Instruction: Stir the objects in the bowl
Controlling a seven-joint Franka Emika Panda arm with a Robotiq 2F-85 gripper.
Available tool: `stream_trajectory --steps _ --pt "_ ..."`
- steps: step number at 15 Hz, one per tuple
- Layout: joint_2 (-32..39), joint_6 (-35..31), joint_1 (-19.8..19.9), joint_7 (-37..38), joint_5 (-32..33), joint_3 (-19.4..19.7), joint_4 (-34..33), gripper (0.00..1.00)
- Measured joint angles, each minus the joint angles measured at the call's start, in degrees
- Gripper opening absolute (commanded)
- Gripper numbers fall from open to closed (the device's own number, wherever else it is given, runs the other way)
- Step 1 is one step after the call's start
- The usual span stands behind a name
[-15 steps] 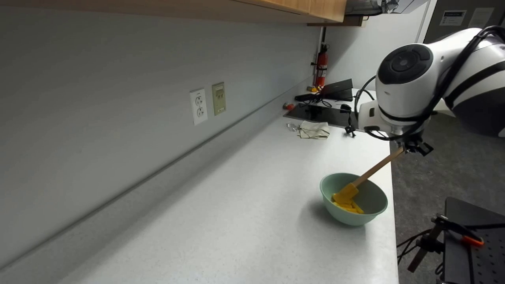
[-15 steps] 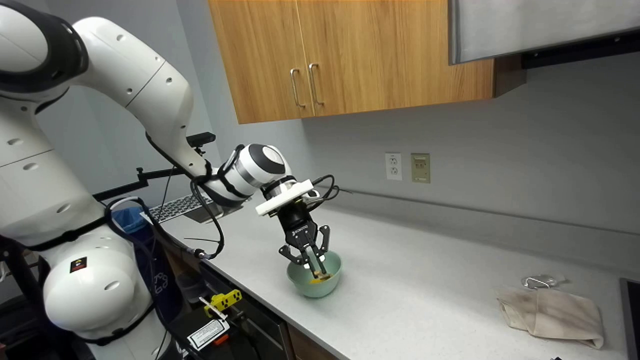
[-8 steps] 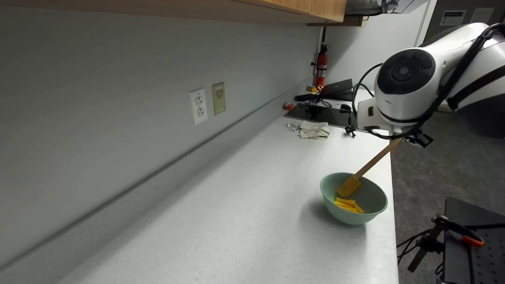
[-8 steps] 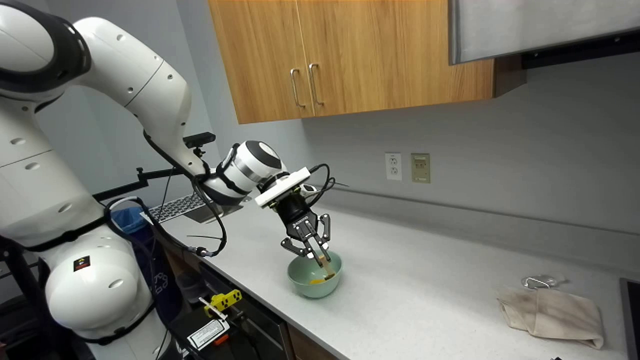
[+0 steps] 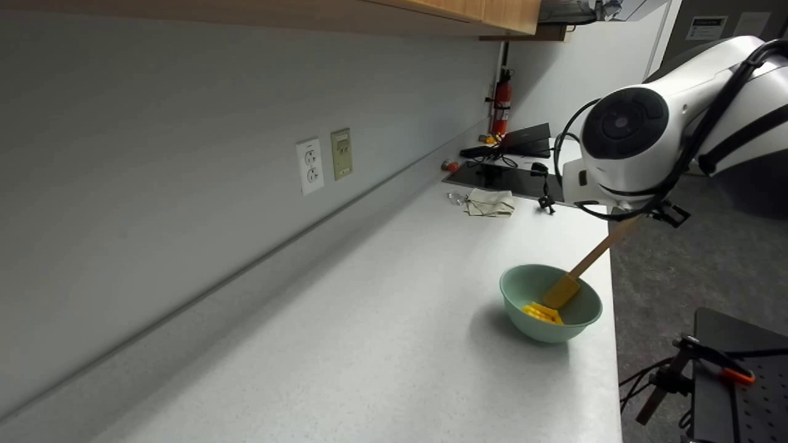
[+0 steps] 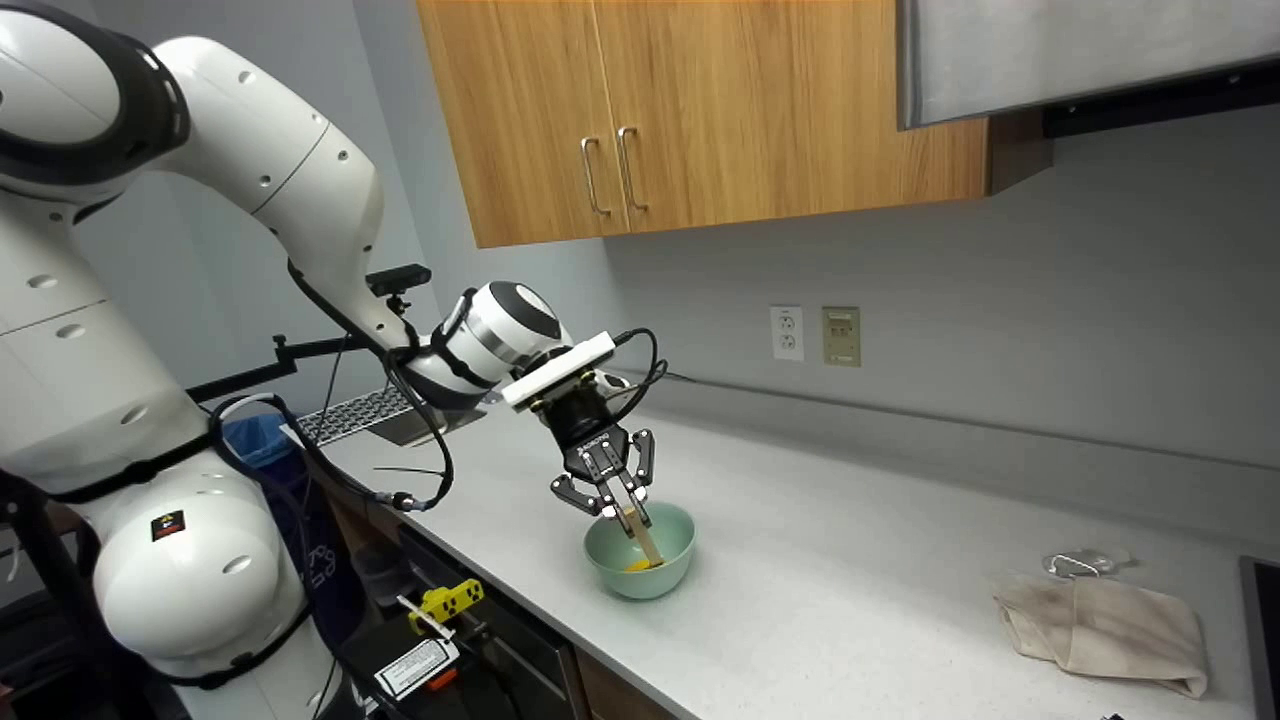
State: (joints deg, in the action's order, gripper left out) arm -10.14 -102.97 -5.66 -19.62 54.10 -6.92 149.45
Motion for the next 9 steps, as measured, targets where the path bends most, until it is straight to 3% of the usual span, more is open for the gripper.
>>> stream_trajectory --steps 5,9 --pt "0.8 -1.1 -0.5 -2.7 -10.0 0.6 -0.6 0.04" --pt "2.1 -5.8 -1.7 -2.9 -18.9 0.5 -1.9 0.04"
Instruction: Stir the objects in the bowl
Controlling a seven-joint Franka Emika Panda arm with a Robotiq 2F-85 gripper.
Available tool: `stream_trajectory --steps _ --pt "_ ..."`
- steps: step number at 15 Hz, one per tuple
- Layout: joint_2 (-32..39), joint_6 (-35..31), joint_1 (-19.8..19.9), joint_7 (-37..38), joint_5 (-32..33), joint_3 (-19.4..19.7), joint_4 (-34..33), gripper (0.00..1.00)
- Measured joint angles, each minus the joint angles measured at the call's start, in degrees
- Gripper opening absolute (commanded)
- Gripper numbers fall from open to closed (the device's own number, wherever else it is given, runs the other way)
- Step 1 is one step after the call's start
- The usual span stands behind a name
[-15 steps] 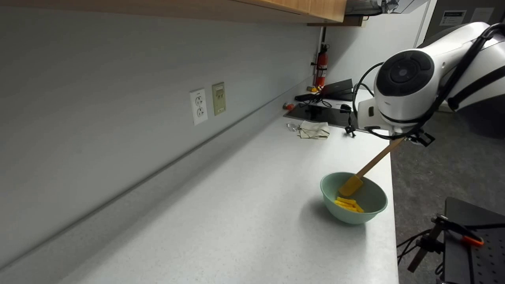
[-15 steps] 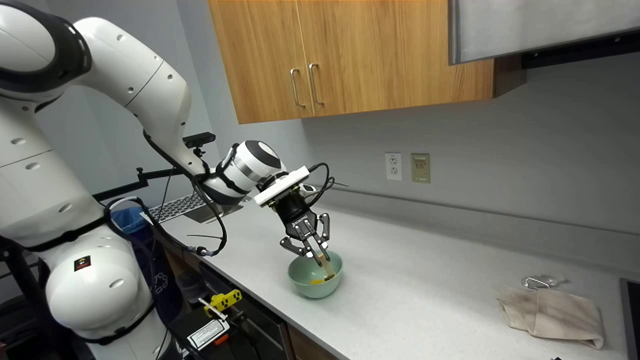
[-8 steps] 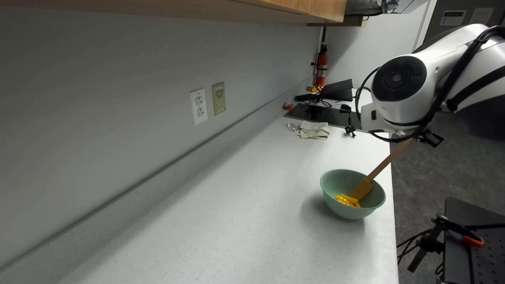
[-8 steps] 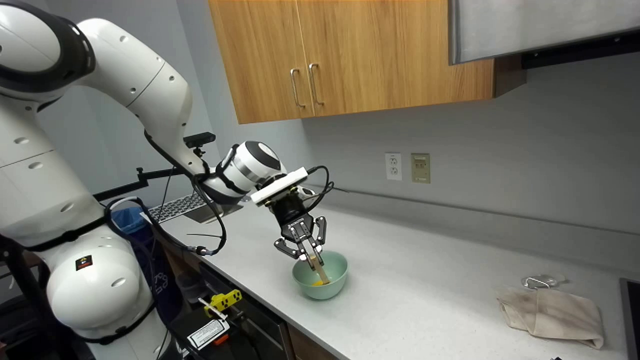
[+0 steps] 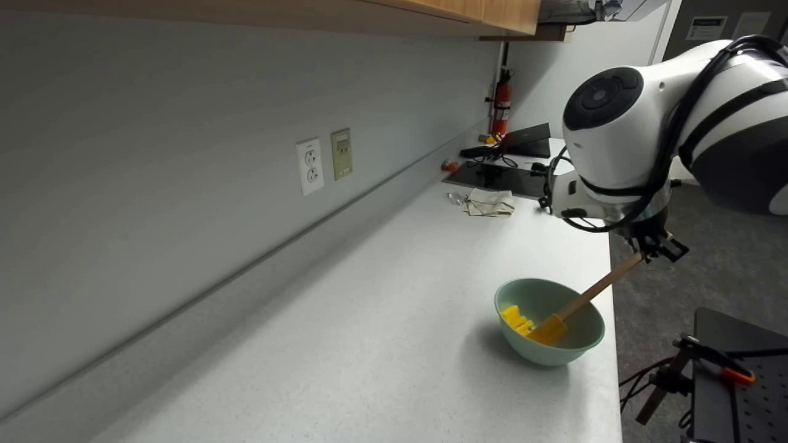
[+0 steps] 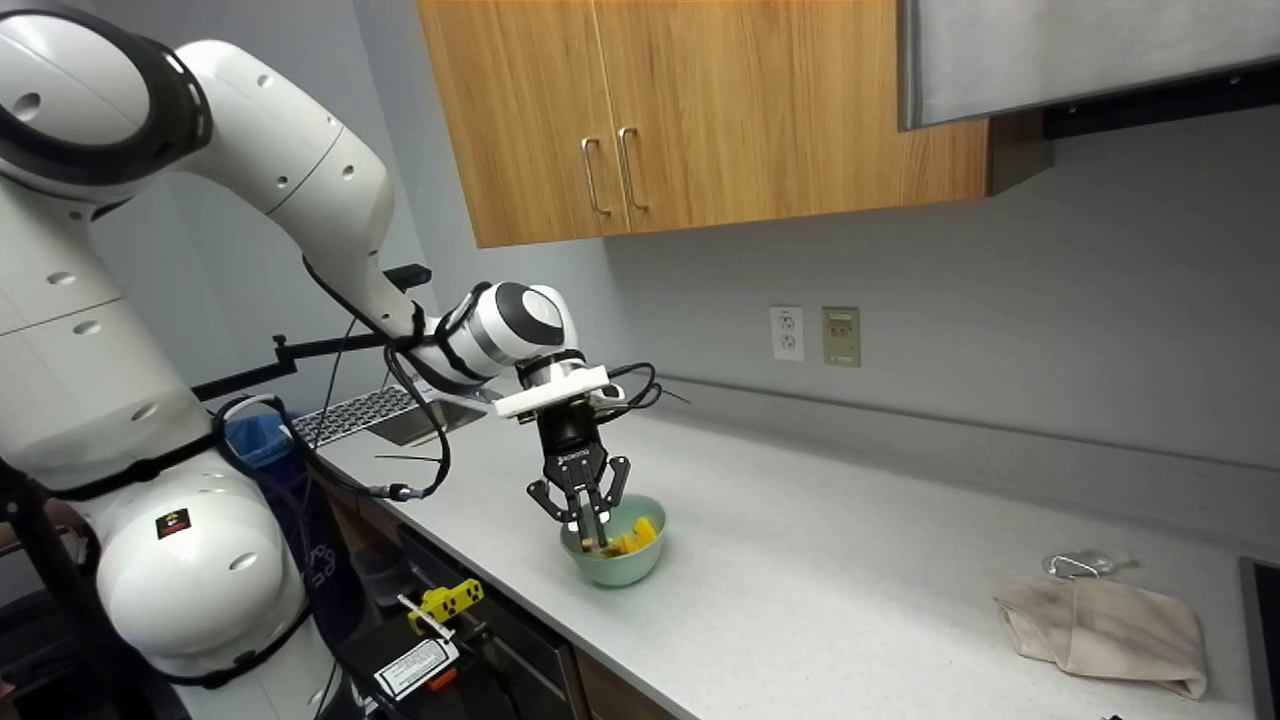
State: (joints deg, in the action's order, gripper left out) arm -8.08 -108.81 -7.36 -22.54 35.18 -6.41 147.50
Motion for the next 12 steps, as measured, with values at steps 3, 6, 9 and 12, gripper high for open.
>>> stream_trajectory --steps 3,6,9,12 --pt "0.4 -5.5 0.0 0.0 -3.3 0.2 -0.3 0.04" --pt "0.4 -9.0 0.1 0.0 -3.4 0.5 -0.3 0.04" --pt "-0.1 -9.3 0.1 0.0 -3.1 0.5 -0.3 0.04" --pt "-1.2 -8.6 0.1 0.0 -2.3 0.5 -0.3 0.04"
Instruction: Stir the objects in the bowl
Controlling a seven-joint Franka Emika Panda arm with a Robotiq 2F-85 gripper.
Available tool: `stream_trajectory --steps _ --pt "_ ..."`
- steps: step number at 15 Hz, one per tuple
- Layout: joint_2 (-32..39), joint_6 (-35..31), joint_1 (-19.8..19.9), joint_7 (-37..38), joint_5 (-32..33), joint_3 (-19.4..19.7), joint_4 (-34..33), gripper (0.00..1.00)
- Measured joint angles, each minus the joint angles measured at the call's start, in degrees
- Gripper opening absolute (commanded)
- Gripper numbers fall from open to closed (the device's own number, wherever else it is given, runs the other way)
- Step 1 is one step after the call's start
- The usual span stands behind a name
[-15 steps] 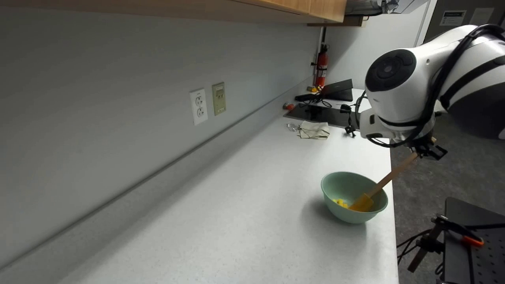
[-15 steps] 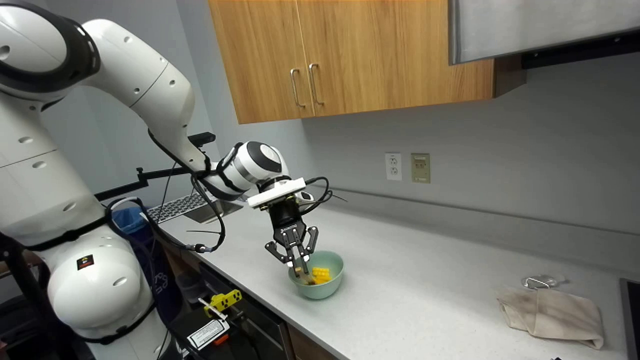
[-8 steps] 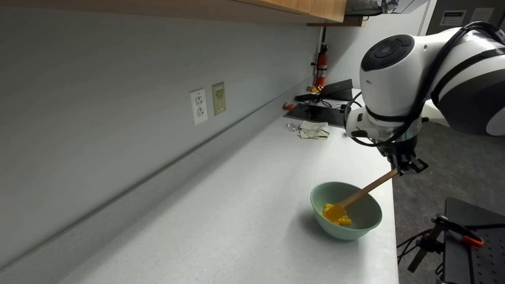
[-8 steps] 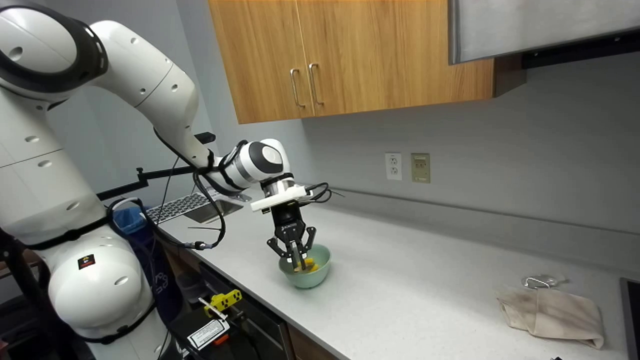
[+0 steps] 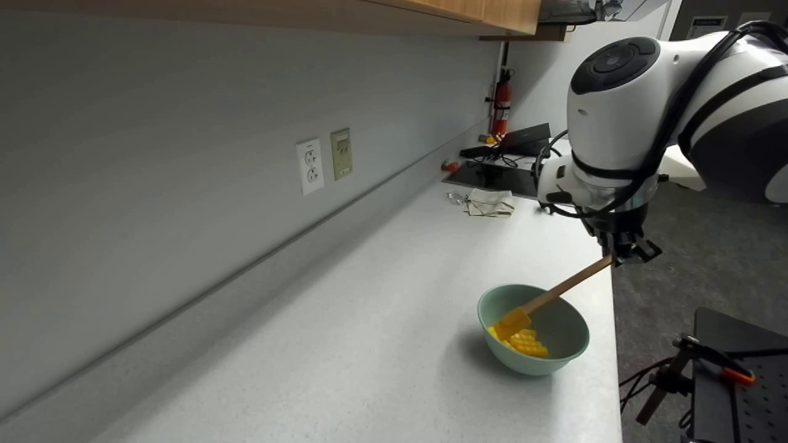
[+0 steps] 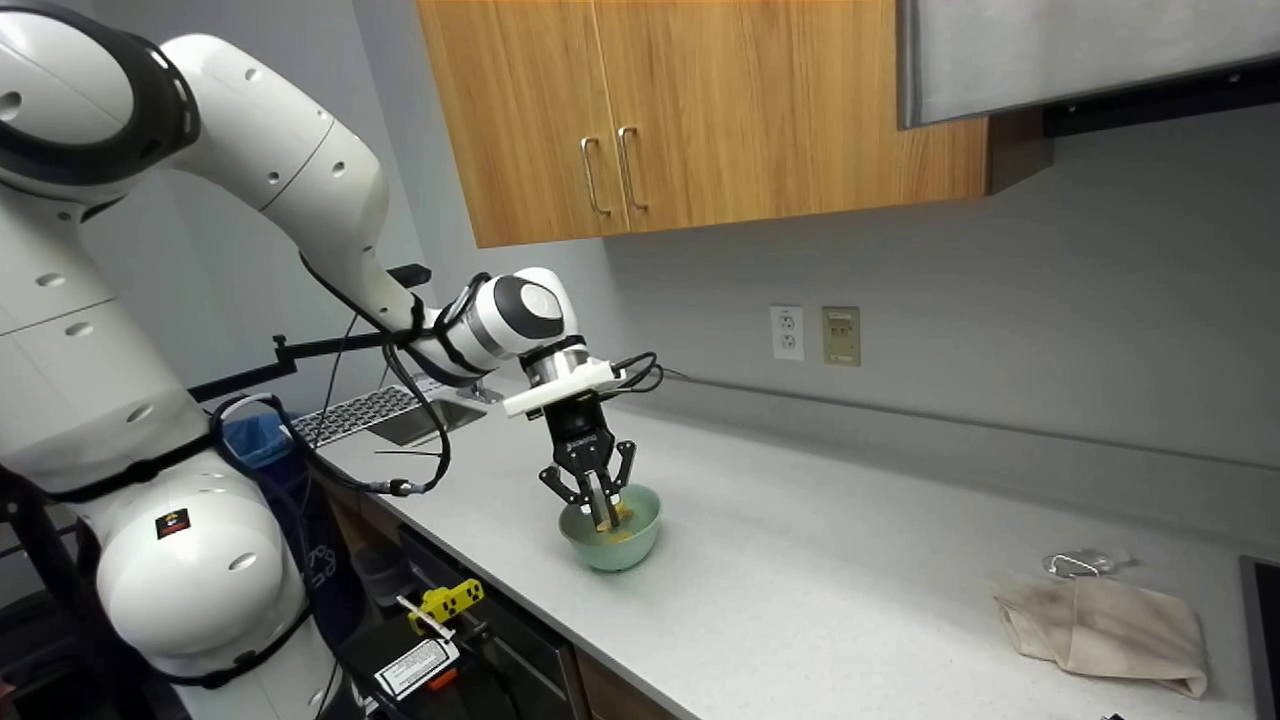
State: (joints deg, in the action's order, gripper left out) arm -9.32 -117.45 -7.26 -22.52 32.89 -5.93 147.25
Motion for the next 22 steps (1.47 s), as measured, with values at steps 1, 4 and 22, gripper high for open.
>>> stream_trajectory --steps 1,4,22 --pt "-0.4 0.5 0.0 0.0 0.7 0.0 0.0 0.04" --pt "-1.6 3.2 0.0 0.0 4.0 -0.4 -0.1 0.04" --pt "1.9 13.4 -1.0 -0.8 2.7 -1.3 -0.7 0.04"
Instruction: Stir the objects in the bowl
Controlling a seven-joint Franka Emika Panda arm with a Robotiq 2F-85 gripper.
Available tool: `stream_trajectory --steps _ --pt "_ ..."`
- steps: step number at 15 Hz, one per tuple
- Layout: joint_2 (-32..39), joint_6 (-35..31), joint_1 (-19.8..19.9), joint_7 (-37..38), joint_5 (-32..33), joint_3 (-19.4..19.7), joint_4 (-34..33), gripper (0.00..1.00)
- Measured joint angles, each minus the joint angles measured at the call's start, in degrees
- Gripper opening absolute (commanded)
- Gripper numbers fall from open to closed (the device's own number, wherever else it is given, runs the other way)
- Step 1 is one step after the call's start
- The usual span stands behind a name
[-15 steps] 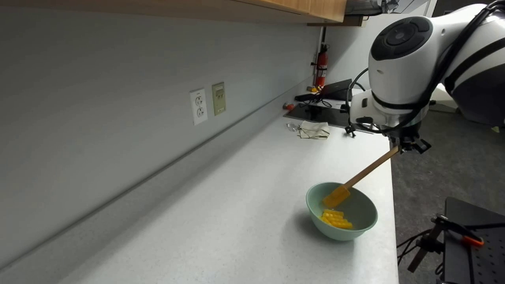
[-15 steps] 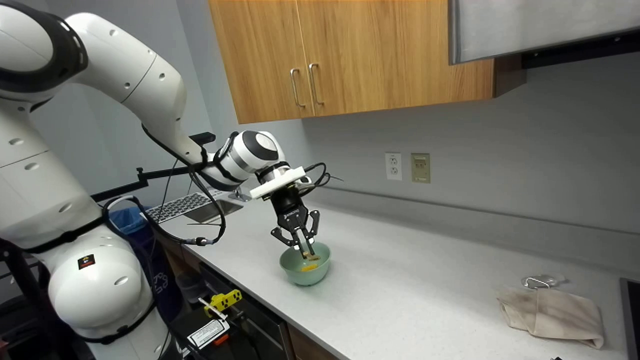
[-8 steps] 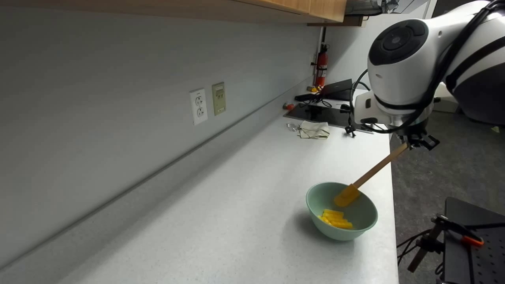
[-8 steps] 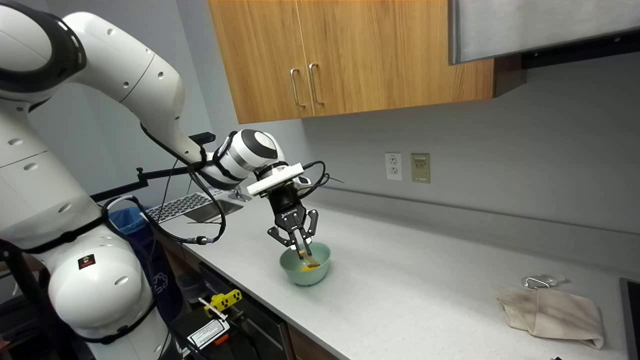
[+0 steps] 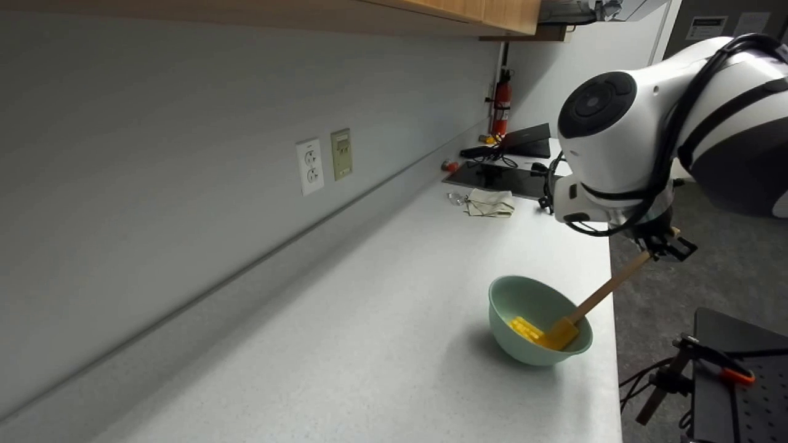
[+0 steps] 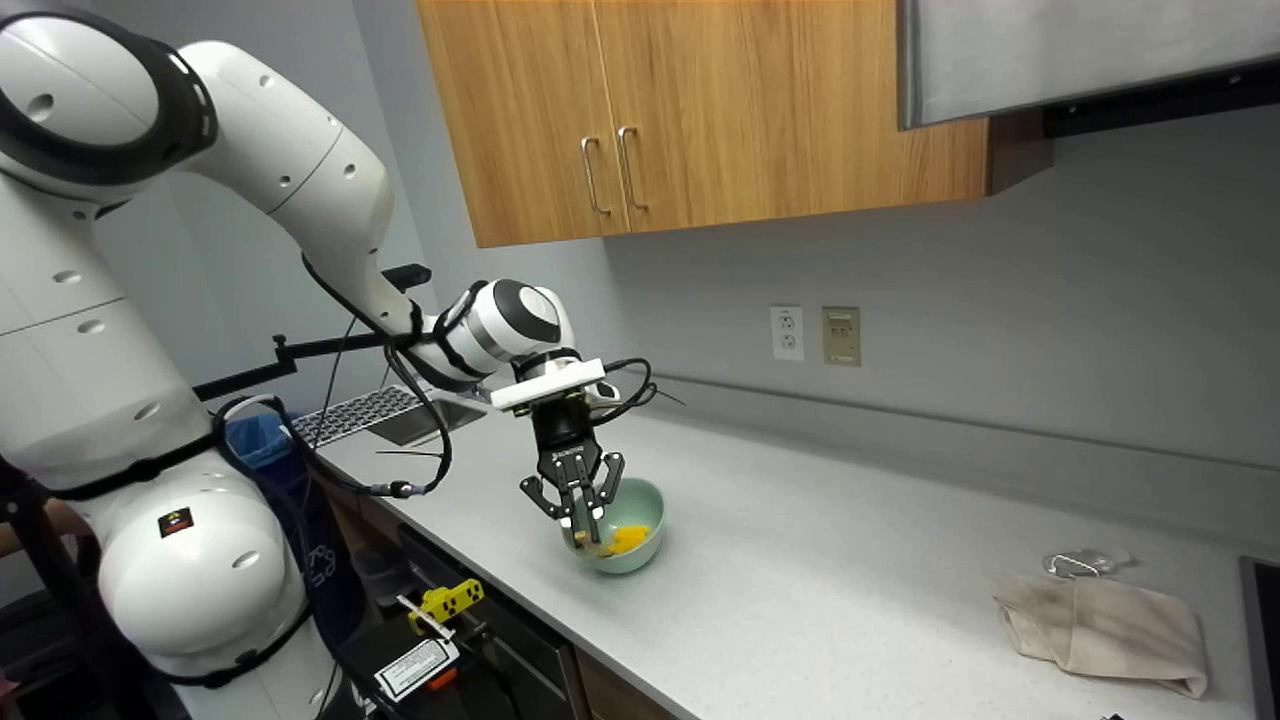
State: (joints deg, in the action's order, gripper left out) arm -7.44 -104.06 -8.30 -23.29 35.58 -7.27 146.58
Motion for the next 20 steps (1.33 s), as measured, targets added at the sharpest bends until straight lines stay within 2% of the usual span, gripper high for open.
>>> stream_trajectory --steps 6,15,20 --pt "4.0 -2.9 -0.1 0.1 -3.9 0.0 -2.7 0.04" --pt "4.5 -4.4 -0.1 0.1 -3.9 0.2 -5.8 0.04" --pt "3.5 -3.0 0.1 0.1 -3.1 0.3 -6.0 0.04"
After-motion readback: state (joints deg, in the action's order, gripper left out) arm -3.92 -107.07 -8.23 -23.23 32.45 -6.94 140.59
